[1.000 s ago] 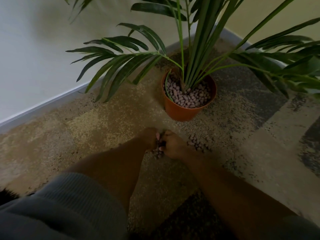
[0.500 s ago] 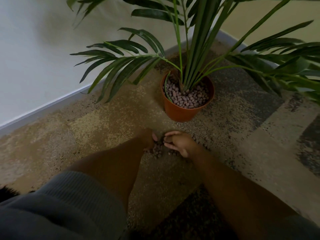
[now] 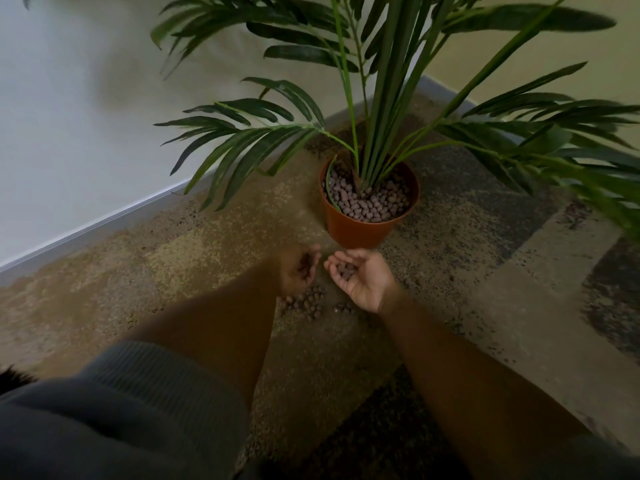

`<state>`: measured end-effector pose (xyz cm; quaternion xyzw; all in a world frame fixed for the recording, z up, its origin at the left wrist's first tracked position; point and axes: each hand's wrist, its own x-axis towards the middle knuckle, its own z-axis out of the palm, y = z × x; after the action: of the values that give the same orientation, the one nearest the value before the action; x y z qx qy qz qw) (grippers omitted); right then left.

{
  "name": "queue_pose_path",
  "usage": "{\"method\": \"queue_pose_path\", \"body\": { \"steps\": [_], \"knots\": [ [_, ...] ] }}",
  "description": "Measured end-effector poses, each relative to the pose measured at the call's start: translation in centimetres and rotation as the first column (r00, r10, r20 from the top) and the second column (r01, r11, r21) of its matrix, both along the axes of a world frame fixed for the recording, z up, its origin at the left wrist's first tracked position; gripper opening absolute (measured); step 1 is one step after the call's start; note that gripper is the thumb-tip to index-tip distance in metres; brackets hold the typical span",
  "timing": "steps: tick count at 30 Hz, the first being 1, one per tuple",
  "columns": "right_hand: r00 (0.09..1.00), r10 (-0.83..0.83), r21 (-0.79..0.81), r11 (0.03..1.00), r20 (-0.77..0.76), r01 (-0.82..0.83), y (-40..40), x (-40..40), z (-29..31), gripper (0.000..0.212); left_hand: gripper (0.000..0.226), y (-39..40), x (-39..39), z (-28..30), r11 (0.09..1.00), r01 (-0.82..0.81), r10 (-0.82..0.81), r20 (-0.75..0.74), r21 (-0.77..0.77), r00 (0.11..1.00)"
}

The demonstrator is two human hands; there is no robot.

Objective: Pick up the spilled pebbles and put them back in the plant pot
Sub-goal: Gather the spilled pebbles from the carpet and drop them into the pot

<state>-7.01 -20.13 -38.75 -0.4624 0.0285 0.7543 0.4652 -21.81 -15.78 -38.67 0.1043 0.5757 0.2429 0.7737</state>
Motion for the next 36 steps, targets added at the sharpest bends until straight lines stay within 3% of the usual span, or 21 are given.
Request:
{"method": "queue_pose_path", "body": {
  "steps": [4, 9, 14, 18, 23, 26, 31, 34, 36],
  "knots": [
    [0.998, -0.059, 0.045, 0.997, -0.010, 0.059, 1.7, -0.8, 3.1, 0.024, 0.034, 0.9, 0.8, 2.1, 0.980, -0.186, 0.180, 0.077, 0.068, 0.981],
    [0.974, -0.224, 0.134, 0.965, -0.027, 0.226, 3.5, -0.8, 7.4, 0.021, 0.040, 2.8, 1.9, 5.4, 0.930, -0.334, 0.293, 0.239, 0.154, 0.926],
    [0.909, -0.411, 0.161, 0.894, -0.078, 0.418, 5.1, 0.5, 9.4, 0.040, 0.053, 4.2, 3.9, 8.7, 0.940, -0.254, 0.179, 0.308, 0.227, 0.935],
    [0.897, -0.437, 0.136, 0.887, -0.064, 0.442, 5.3, 1.4, 9.5, 0.043, 0.058, 4.0, 5.2, 10.9, 0.950, -0.145, 0.063, 0.288, 0.275, 0.955],
    [0.905, -0.424, 0.155, 0.893, -0.025, 0.423, 4.7, 1.4, 9.3, 0.041, 0.050, 3.6, 4.5, 10.4, 0.934, -0.170, 0.084, 0.268, 0.313, 0.960],
    [0.947, -0.321, 0.181, 0.932, 0.005, 0.315, 4.5, 0.5, 8.5, 0.042, 0.046, 3.2, 3.2, 9.4, 0.926, -0.182, 0.118, 0.206, 0.330, 0.971],
    [0.972, -0.042, 0.160, 0.987, 0.229, 0.005, 3.4, -2.0, 6.5, 0.034, 0.037, 1.7, 0.8, 7.1, 0.925, -0.072, 0.108, -0.075, 0.373, 0.991],
    [0.922, 0.129, 0.102, 0.979, 0.366, -0.178, 2.2, -3.1, 5.2, 0.026, 0.018, 1.0, -0.4, 4.9, 0.929, 0.066, 0.041, -0.278, 0.363, 0.960],
    [0.837, 0.231, 0.044, 0.956, 0.495, -0.290, 1.6, -3.6, 3.6, 0.030, 0.014, 0.6, -1.6, 3.1, 0.913, 0.220, -0.034, -0.473, 0.344, 0.881]
  ]
}}
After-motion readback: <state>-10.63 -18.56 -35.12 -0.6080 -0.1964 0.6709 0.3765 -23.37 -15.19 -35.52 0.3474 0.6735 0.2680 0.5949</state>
